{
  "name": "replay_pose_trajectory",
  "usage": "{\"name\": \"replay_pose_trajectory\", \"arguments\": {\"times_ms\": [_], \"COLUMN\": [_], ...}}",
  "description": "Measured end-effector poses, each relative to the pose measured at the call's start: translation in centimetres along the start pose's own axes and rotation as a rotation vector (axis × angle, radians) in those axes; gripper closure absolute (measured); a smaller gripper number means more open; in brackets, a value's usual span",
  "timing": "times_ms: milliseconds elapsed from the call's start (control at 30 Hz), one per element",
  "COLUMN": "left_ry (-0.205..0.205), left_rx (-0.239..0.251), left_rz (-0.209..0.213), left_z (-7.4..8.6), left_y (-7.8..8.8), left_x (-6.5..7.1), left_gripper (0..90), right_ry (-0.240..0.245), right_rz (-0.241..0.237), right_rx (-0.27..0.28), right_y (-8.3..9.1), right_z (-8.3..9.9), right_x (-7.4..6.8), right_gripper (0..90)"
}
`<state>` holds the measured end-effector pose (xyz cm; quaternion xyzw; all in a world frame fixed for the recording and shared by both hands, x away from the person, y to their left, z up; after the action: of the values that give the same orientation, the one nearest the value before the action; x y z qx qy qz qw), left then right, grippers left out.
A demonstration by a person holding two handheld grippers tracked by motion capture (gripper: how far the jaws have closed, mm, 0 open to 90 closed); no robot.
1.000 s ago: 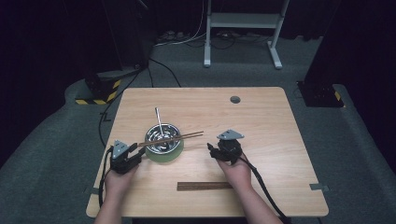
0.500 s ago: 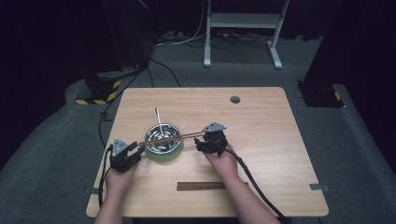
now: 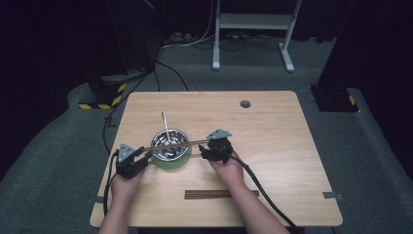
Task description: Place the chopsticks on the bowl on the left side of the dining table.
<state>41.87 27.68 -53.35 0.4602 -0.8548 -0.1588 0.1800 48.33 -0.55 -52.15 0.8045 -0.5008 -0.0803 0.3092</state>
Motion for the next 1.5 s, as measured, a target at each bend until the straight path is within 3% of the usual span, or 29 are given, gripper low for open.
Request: {"name": "replay_pose_trajectory", "arguments": {"times_ms": [367, 467, 567, 667, 900, 1067, 1500], "left_ry": [0.026, 0.006, 0.012, 0.000, -0.017, -0.019, 0.004], "left_rx": [0.030, 0.029, 0.027, 0.016, -0.015, -0.024, -0.006], "left_rz": [0.004, 0.004, 0.003, -0.011, -0.045, -0.061, -0.085], "left_z": [-0.1, -0.2, -0.2, -0.1, 0.1, 0.2, 0.1], "left_y": [-0.1, 0.1, 0.5, 0.9, 0.9, 0.5, 0.2], "left_x": [-0.9, -0.9, -1.0, -0.9, -0.7, -0.7, -1.1], "left_gripper": [58.1, 56.6, 53.6, 52.4, 62.2, 66.1, 68.3], "right_ry": [-0.008, -0.007, -0.008, -0.008, -0.021, -0.052, -0.023], "right_rz": [-0.008, -0.006, 0.001, 0.009, 0.042, 0.025, 0.046], "right_rx": [0.010, 0.016, 0.022, 0.028, 0.010, 0.011, 0.006], "right_y": [0.3, 0.6, 1.0, 1.4, 1.5, 1.2, 1.0], "right_z": [-0.1, -0.2, -0.2, 0.0, 1.0, 1.1, 1.3], "right_x": [-0.6, -0.5, -0.4, -0.1, 0.5, 0.6, 0.7], "right_gripper": [38.5, 38.6, 38.9, 43.4, 57.0, 58.3, 66.7]}}
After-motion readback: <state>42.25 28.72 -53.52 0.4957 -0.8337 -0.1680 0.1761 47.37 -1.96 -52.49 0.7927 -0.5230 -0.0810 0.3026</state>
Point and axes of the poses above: each handheld gripper's, and its own axes: y roughly backward along the jaws, z roughly out of its underside, x roughly to its right, the point moved 5 cm from there along -y, roughly forward along the jaws, and after that the axes turned 14 degrees about z, right-handed, at the moved point
